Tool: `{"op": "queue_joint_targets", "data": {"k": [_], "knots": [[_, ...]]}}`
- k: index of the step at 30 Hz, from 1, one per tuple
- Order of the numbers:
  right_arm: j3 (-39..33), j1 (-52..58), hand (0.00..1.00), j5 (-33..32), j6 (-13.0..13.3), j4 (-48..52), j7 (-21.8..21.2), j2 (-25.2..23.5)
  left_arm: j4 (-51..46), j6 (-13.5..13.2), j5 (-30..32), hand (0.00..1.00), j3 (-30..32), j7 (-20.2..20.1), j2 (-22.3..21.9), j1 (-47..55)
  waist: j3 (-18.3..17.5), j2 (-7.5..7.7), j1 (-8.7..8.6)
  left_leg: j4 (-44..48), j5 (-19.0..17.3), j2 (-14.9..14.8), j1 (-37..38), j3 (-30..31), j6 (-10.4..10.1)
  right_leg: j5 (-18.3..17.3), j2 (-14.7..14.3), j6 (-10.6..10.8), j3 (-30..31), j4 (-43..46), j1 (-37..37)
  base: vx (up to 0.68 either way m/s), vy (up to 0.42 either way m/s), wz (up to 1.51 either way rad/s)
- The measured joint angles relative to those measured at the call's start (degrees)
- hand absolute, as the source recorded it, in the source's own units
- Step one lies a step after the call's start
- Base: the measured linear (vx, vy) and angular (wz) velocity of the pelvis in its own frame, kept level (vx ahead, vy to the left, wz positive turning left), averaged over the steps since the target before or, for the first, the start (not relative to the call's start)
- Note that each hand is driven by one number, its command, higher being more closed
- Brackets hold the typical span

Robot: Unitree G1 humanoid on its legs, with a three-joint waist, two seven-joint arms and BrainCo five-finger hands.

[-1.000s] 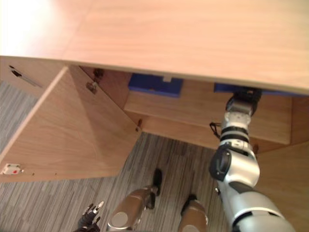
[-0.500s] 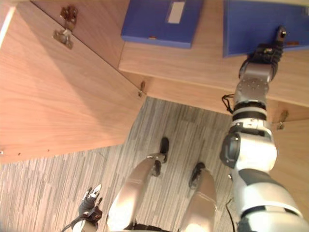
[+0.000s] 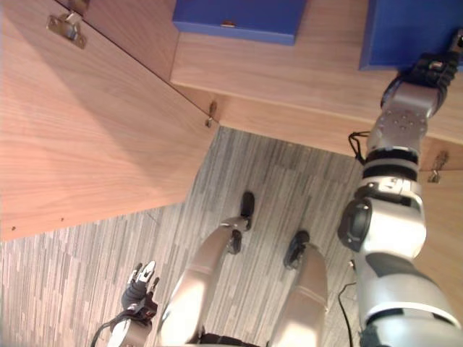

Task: Walk over to the cabinet, pick up the folder, carry it to the office cabinet, place the folder inside the office cabinet, then close the office cabinet door

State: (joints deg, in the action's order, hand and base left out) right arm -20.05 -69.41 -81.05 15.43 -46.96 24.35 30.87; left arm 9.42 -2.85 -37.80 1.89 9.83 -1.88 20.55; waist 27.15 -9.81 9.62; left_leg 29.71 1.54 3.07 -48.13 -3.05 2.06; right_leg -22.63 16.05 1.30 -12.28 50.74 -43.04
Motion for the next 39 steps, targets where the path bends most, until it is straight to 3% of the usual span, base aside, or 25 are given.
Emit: {"op": "queue_joint_targets", "data": {"k": [13, 17, 23, 25, 30, 35, 36, 39], "knots": [[6.49, 0.19, 1.00, 1.28, -1.62, -1.28, 1.09, 0.88, -7.19, 0.24, -0.47, 0.00, -1.57, 1.16, 0.07, 4.20, 0.52, 0.96, -0.59, -7.48, 3.34, 0.72, 2.72, 1.58, -0.84, 0.18, 0.15, -0.15, -2.70, -3.69, 2.08, 0.07, -0.042, 0.09], [5.22, 0.19, 1.00, -0.98, 0.65, 0.05, 1.24, 0.89, -4.05, 0.27, 0.27, 0.00, -2.07, 2.41, 0.03, 4.19, 0.47, 1.07, -0.18, -9.74, 4.91, 1.05, 2.96, 2.77, -1.50, 0.19, 0.29, -0.20, -3.69, -3.32, 1.76, 0.02, -0.065, 0.14], [3.50, 0.02, 1.00, -1.82, 1.41, 3.03, 2.10, 2.45, -0.20, 0.28, 0.25, 0.00, 0.20, 3.25, -0.40, 3.63, 0.40, 1.11, 0.43, -7.39, 5.07, 1.78, 0.09, 2.92, -1.43, 0.11, 1.63, -0.21, -3.50, 0.56, -1.61, 0.00, -0.056, 0.09], [3.97, -0.09, 1.00, -1.84, 1.42, 3.04, 2.09, 3.66, 0.80, 0.19, 0.24, 0.00, 1.81, 3.49, -0.81, 2.11, 0.40, 1.11, 0.39, -3.92, 4.34, 1.76, -2.32, 2.94, -1.18, -0.10, 1.79, 0.14, -3.13, 2.78, -3.19, -0.04, -0.029, 0.07], [7.49, -1.98, 1.00, -0.97, 1.18, 4.98, 1.61, 4.55, 5.22, 0.08, -0.22, 0.00, 2.47, 4.06, -0.88, -0.86, 0.43, 1.26, 0.50, 15.93, -4.12, 0.55, -13.95, 0.56, -0.90, -5.48, 1.91, 0.39, 2.37, 15.56, -12.16, -0.08, -0.010, -0.19], [6.98, -1.99, 1.00, -0.92, 0.63, 4.93, 1.55, 4.36, 8.63, 0.10, -0.81, 0.00, 3.24, 4.95, -0.60, -5.18, 0.53, 1.38, 0.43, 26.40, -7.03, 0.06, -22.31, -1.36, -0.36, -7.97, 2.40, 1.35, 6.31, 25.65, -20.97, -0.10, 0.046, -0.11], [6.28, -2.00, 0.00, -0.88, 0.40, 5.27, 1.33, 4.26, 9.10, 0.10, -0.86, 0.00, 3.41, 5.02, -0.57, -5.90, 0.55, 1.41, 0.41, 27.35, -7.09, 0.04, -23.16, -1.71, -0.33, -8.19, 2.62, 1.20, 6.75, 26.82, -22.02, -0.10, 0.043, 0.02], [5.86, -1.95, 0.00, 0.26, 0.11, 5.54, 1.02, 4.29, 10.22, 0.08, -0.98, 0.00, 3.60, 5.47, -0.56, -6.82, 0.67, 1.60, 0.35, 29.67, -7.25, 0.01, -24.13, -2.75, -0.08, -8.72, 3.20, 1.16, 8.15, 29.78, -23.57, -0.05, 0.001, 0.01]]}}
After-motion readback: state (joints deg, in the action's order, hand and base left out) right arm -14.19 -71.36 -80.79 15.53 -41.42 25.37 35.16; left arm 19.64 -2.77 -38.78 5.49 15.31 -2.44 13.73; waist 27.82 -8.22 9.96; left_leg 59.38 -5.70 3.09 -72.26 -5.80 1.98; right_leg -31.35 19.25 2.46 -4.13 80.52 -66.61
